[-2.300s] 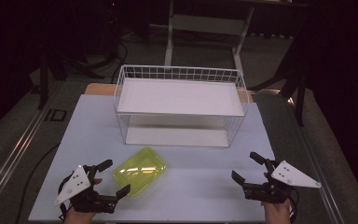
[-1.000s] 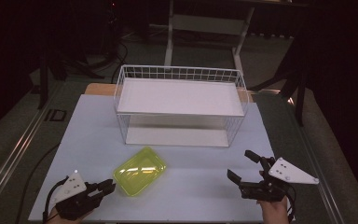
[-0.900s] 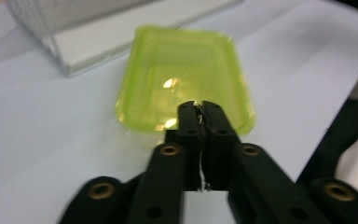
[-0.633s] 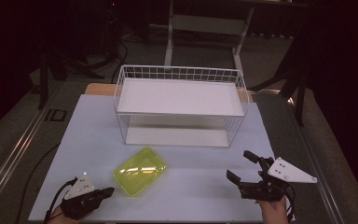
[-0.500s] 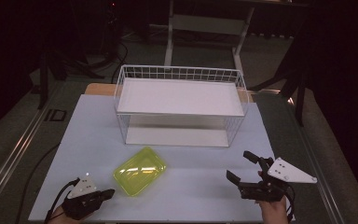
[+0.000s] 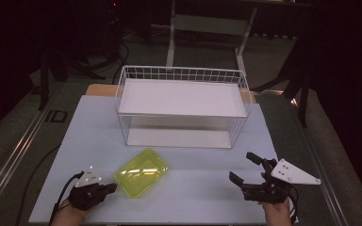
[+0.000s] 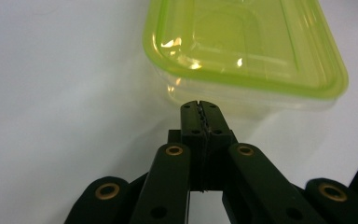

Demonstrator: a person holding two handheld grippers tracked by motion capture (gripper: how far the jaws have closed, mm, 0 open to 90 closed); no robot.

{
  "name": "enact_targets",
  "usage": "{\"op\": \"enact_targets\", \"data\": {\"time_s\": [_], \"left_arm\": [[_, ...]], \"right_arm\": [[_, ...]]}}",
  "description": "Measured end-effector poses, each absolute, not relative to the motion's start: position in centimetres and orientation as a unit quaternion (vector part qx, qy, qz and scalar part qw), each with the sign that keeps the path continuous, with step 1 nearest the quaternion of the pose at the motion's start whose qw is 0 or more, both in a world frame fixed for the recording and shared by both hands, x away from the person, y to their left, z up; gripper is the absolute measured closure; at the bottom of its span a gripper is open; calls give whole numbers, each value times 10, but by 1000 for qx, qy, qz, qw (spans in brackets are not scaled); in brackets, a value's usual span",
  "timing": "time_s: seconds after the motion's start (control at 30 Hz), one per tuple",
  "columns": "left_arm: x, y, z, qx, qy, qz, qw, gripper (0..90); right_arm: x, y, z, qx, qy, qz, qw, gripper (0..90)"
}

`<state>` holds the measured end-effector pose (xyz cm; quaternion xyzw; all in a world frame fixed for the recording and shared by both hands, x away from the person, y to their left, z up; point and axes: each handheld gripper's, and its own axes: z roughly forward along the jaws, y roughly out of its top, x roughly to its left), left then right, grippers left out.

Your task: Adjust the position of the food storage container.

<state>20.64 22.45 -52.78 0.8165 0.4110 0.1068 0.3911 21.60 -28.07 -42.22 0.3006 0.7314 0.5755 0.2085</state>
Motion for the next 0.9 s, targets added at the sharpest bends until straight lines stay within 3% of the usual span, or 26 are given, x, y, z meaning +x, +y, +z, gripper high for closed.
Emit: {"op": "enact_targets", "data": {"time_s": [0.63, 0.9], "left_arm": [[254, 220, -529, 793, 441, 121, 403, 900], [256, 226, -535, 795, 452, 109, 389, 900]], "right_arm": [[216, -280, -426, 300, 736, 570, 208, 110], [217, -281, -427, 301, 736, 570, 205, 110]]}}
